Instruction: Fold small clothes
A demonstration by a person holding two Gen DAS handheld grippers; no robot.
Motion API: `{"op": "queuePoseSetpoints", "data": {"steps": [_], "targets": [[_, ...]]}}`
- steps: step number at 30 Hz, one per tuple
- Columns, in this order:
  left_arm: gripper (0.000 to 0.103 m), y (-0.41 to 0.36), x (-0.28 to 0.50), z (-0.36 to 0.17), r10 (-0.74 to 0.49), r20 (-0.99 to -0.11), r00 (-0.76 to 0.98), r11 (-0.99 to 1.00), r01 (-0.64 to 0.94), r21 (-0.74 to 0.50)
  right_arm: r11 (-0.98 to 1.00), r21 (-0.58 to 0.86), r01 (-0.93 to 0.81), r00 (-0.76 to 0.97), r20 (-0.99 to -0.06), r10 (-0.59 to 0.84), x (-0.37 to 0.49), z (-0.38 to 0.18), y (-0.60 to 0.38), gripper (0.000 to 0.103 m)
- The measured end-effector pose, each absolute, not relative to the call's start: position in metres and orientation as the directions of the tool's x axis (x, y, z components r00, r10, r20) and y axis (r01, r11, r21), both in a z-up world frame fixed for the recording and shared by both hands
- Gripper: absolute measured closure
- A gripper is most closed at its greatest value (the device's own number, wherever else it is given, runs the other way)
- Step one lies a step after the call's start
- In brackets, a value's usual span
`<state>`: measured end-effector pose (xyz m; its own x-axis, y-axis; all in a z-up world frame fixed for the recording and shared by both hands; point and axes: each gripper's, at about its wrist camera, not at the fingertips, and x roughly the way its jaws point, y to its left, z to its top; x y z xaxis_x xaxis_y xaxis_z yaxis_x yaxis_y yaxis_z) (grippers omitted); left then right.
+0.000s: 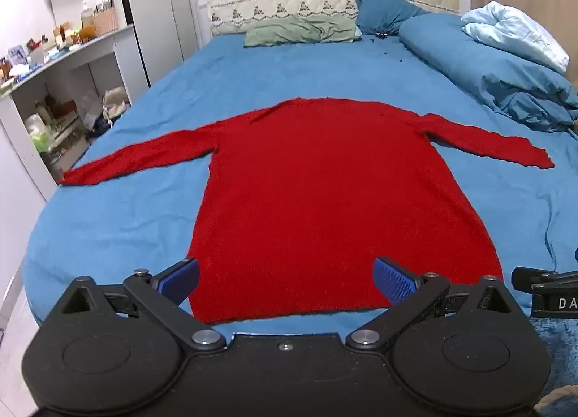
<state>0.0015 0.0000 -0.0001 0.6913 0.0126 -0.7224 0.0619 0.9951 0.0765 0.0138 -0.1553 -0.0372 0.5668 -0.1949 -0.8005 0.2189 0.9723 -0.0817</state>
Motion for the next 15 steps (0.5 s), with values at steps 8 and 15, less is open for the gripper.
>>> {"op": "queuePoseSetpoints", "data": {"steps": [8,15], "targets": [[0.000,-0.009,-0.001,0.003,0.035,-0.674,0.738,0.991,0.064,0.122,0.974,-0.083,0.212,0.563,-0.804,-0.191,0.011,-0.037,-0.155,0.000],[0.000,-0.001,-0.003,0.004,0.024,-0.673,0.740,0.994,0.058,0.098,0.975,-0.075,0.210,0.571,-0.800,-0.185,0.006,-0.033,-0.160,0.000]]}}
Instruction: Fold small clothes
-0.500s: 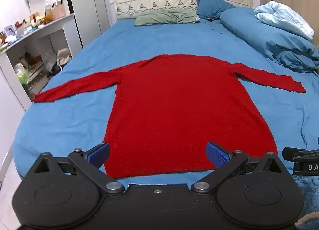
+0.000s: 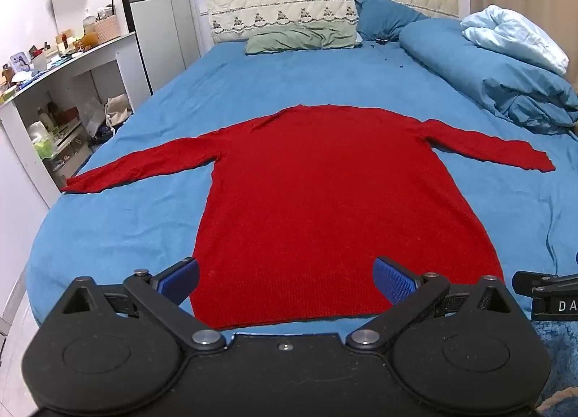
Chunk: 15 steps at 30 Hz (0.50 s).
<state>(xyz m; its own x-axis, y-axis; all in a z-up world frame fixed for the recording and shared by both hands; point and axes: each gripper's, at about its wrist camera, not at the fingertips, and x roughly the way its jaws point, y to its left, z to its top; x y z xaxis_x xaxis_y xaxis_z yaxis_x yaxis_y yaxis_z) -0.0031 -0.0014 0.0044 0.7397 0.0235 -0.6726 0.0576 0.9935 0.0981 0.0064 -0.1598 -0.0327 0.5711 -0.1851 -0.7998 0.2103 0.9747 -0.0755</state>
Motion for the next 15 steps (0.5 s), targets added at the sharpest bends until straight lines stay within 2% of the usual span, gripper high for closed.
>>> {"op": "queuePoseSetpoints", "data": {"steps": [15], "targets": [[0.000,-0.0002,-0.0066,0.0049,0.021,-0.664,0.747,0.994,0.055,0.093,0.975,-0.067,0.214,0.570,-0.802,-0.180,0.0100,-0.0381,-0.1622,0.000]]}}
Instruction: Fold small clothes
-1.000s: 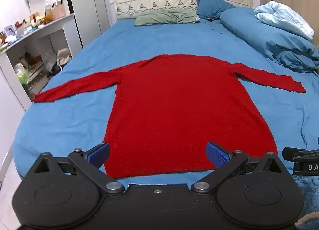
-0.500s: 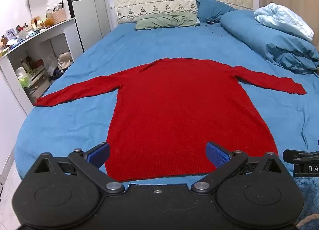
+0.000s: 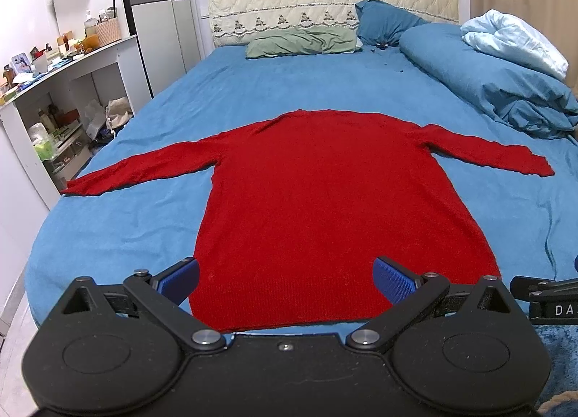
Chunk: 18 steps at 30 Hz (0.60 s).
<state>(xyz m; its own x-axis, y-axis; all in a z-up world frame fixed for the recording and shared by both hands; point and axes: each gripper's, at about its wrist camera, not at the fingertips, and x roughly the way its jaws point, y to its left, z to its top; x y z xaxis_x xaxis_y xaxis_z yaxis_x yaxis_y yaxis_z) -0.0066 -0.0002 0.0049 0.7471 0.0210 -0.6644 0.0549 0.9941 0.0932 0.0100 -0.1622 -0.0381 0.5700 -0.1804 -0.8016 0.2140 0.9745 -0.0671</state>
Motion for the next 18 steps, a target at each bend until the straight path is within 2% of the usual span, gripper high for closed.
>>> {"op": "queuePoseSetpoints", "data": {"steps": [18], "targets": [[0.000,-0.0017,-0.0070,0.0076,0.022,-0.664,0.747,0.994,0.053,0.093,0.975,-0.064,0.214,0.572,-0.801,-0.179,0.0099,-0.0376,-0.1624,0.000]]}}
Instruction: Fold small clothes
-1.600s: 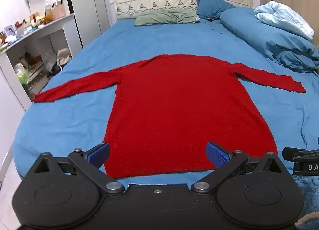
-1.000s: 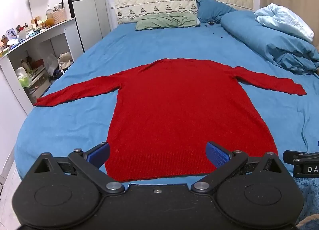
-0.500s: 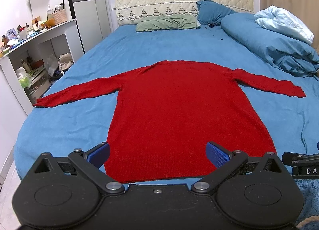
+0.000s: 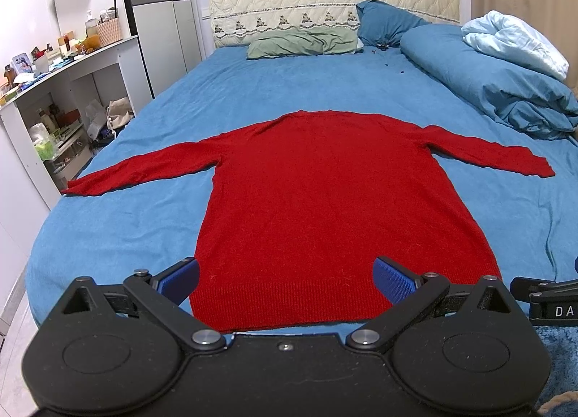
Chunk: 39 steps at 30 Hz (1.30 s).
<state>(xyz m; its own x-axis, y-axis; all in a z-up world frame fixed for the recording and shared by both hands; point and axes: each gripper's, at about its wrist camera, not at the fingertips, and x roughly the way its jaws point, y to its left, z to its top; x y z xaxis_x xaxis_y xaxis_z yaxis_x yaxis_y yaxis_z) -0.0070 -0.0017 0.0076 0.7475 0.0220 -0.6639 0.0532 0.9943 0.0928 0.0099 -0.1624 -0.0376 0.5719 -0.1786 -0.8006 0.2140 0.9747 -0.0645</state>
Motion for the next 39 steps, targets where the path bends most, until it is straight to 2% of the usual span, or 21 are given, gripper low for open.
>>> {"op": "queuePoseSetpoints", "data": {"steps": [39], "targets": [[0.000,-0.0002,-0.0078,0.0104,0.026,-0.662,0.749,0.995,0.048,0.093,0.975,-0.063,0.212,0.576,-0.798,-0.177,0.0098,-0.0372,-0.1617,0.000]]}}
